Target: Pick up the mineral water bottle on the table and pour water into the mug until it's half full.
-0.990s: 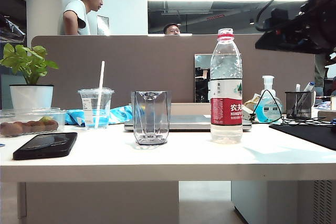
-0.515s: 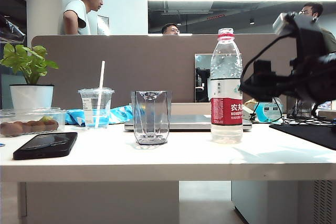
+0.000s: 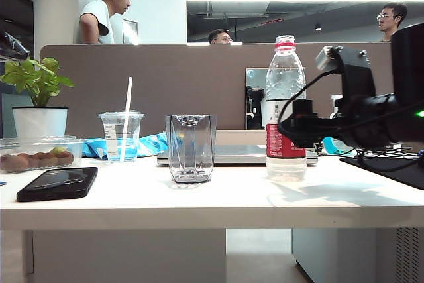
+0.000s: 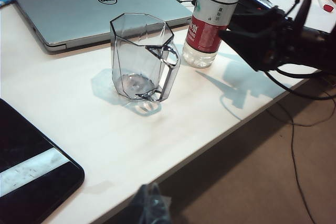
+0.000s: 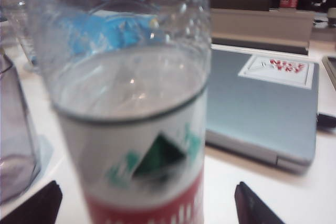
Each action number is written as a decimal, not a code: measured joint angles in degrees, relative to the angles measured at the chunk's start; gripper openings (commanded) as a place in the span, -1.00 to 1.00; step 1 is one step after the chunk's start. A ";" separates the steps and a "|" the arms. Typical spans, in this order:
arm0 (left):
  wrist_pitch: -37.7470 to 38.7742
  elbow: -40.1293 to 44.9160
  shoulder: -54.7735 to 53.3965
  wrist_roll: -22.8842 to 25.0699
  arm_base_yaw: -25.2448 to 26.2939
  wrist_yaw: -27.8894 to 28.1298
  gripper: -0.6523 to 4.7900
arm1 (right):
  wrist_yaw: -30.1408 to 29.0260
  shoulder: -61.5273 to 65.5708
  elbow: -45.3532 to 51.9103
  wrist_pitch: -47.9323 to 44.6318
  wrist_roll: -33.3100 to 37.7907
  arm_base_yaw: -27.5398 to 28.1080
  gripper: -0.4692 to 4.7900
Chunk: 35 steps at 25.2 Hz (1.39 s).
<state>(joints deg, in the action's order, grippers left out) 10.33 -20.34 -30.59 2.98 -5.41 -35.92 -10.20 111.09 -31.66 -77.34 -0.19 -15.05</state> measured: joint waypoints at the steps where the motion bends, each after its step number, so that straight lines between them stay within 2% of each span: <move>1: 0.00 0.00 0.00 0.00 0.00 0.00 -0.78 | -0.04 0.74 -1.11 -0.04 0.02 0.00 0.98; 10: 0.20 0.00 -0.02 0.02 0.00 0.13 -0.78 | -1.73 4.98 -8.41 0.55 0.00 -0.61 0.94; 12: 0.28 0.00 -0.04 0.02 0.00 0.13 -0.78 | -1.97 5.57 -9.73 1.75 0.00 -1.03 0.76; 14: 0.28 0.00 -0.04 0.26 0.00 0.20 -0.78 | -1.97 6.10 -10.88 2.67 0.13 -1.33 0.14; 16: 0.22 0.00 -0.04 1.25 0.00 0.31 -0.78 | -2.51 6.36 -11.43 2.89 0.17 -1.36 -0.05; 21: 0.22 0.00 -0.04 1.49 0.00 0.44 -0.78 | -2.78 6.36 -11.80 3.37 -0.20 -1.38 -0.07; 25: 0.24 0.00 -0.04 1.46 0.00 0.44 -0.78 | -2.93 3.93 -11.76 7.23 -7.19 -1.46 -0.05; 28: 0.24 0.00 -0.04 1.46 0.00 0.44 -0.78 | -2.71 -2.27 -13.16 18.12 -13.44 -1.46 -0.01; 29: 0.22 0.00 -0.04 1.46 0.00 0.42 -0.78 | -1.79 -6.21 -16.79 27.02 -18.43 -1.46 0.00; 30: 0.24 0.00 -0.07 1.46 0.00 0.42 -0.78 | -1.38 -8.02 -18.73 31.06 -21.55 -1.46 0.00; 33: 0.22 0.00 -0.04 1.46 0.00 0.42 -0.78 | -0.42 -11.17 -22.73 39.34 -29.42 -1.92 0.01; 35: 0.24 0.00 -0.07 1.46 0.00 0.42 -0.78 | 1.57 -12.46 -25.16 45.03 -35.47 -3.19 0.09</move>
<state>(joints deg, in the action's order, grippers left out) 10.57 -20.34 -30.65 4.45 -5.41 -35.51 -8.62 98.63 -56.82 -32.32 -35.66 -18.24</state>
